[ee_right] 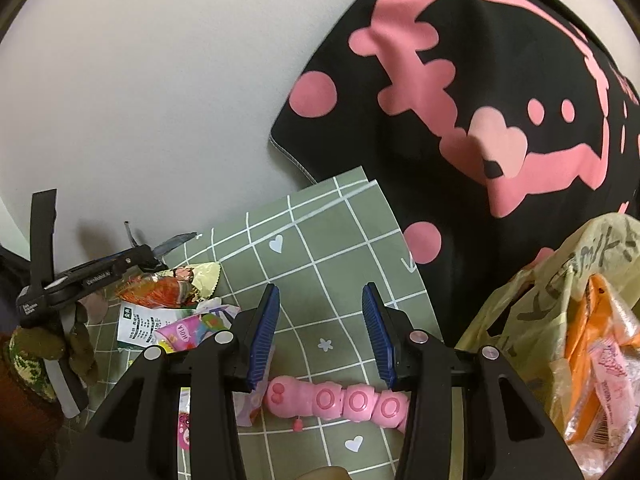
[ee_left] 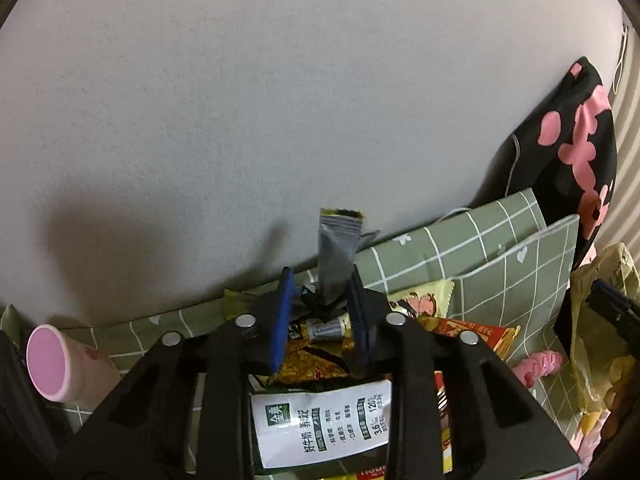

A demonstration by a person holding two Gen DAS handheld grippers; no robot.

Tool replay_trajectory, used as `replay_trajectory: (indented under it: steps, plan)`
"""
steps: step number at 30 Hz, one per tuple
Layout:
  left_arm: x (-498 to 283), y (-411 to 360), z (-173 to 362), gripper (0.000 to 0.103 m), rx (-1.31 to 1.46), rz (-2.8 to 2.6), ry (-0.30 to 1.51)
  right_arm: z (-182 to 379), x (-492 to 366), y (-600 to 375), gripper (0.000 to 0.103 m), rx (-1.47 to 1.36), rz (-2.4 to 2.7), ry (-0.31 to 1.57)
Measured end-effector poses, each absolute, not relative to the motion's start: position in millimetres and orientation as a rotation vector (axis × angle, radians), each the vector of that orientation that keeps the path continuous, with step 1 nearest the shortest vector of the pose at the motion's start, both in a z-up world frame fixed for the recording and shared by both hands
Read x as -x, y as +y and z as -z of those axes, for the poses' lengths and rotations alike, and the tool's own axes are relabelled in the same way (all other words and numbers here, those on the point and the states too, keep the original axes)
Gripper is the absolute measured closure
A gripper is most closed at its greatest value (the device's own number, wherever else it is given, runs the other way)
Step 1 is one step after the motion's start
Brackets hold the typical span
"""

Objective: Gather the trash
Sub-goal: 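Grasp a grey wrapper with the left tool while the right tool grasps a yellow wrapper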

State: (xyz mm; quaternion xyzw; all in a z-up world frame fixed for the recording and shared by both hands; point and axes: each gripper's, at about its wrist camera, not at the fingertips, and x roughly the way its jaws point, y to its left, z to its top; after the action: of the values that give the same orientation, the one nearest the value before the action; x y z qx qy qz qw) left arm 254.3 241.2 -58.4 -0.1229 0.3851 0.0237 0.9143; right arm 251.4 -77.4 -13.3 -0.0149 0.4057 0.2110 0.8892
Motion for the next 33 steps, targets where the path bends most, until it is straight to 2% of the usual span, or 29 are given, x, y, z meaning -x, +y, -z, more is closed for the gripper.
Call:
replay_trajectory:
  steps: [15, 23, 33]
  plan:
    - [-171, 253, 19, 0.083, 0.385, -0.103, 0.709, 28, -233, -39, 0.062, 0.080, -0.668, 0.896]
    - [-131, 256, 25, 0.083, 0.411, -0.149, 0.712, 50, -206, -9, 0.062, 0.140, -0.777, 0.983]
    - [-94, 274, 47, 0.083, 0.458, -0.220, 0.742, 89, -201, 9, 0.062, 0.061, -0.760, 1.079]
